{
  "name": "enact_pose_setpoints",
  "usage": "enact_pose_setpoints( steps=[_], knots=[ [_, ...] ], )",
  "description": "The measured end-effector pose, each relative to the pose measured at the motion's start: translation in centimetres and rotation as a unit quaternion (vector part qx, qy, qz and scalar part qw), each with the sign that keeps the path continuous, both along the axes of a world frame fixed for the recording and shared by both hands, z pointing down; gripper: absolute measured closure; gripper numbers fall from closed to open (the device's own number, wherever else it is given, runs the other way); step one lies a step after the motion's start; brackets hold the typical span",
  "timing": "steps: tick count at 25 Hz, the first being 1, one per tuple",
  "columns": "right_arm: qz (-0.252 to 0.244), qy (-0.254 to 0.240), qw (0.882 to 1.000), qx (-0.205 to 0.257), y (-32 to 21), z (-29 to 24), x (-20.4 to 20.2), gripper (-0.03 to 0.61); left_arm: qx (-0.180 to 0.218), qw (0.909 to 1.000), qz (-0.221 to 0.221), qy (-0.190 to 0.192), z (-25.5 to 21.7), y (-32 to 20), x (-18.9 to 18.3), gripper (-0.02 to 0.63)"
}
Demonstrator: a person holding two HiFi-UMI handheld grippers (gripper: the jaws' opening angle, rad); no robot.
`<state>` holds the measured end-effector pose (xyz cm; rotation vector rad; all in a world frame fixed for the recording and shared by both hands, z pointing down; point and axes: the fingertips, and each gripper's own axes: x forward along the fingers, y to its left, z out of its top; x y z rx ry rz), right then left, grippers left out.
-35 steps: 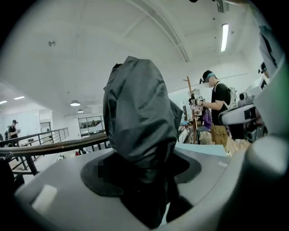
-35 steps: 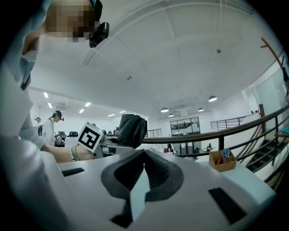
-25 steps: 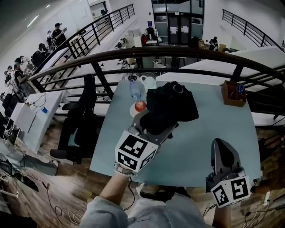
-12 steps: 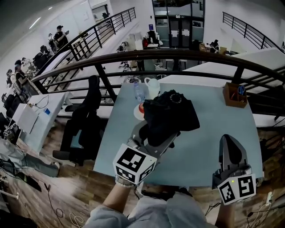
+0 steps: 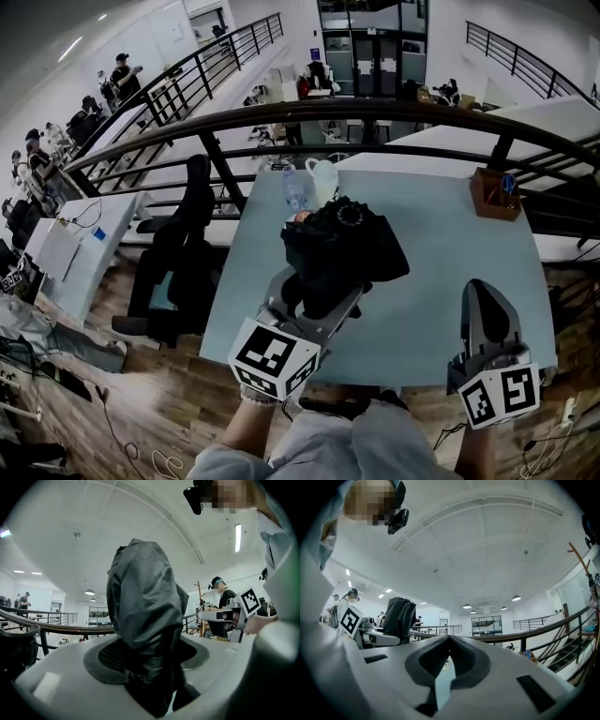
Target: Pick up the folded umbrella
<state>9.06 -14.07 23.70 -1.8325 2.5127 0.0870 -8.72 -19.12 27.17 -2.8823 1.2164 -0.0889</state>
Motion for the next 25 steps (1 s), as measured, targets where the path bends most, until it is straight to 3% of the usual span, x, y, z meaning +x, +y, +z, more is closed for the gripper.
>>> enact_pose_setpoints(
  steps=[25],
  knots=[
    [-0.014,0.009,1.000,-0.004,0.5,0.4,-1.5,0.578,0.015,0.9995,0.023,0.017,0.0,2.2,-0.1,0.325]
  ],
)
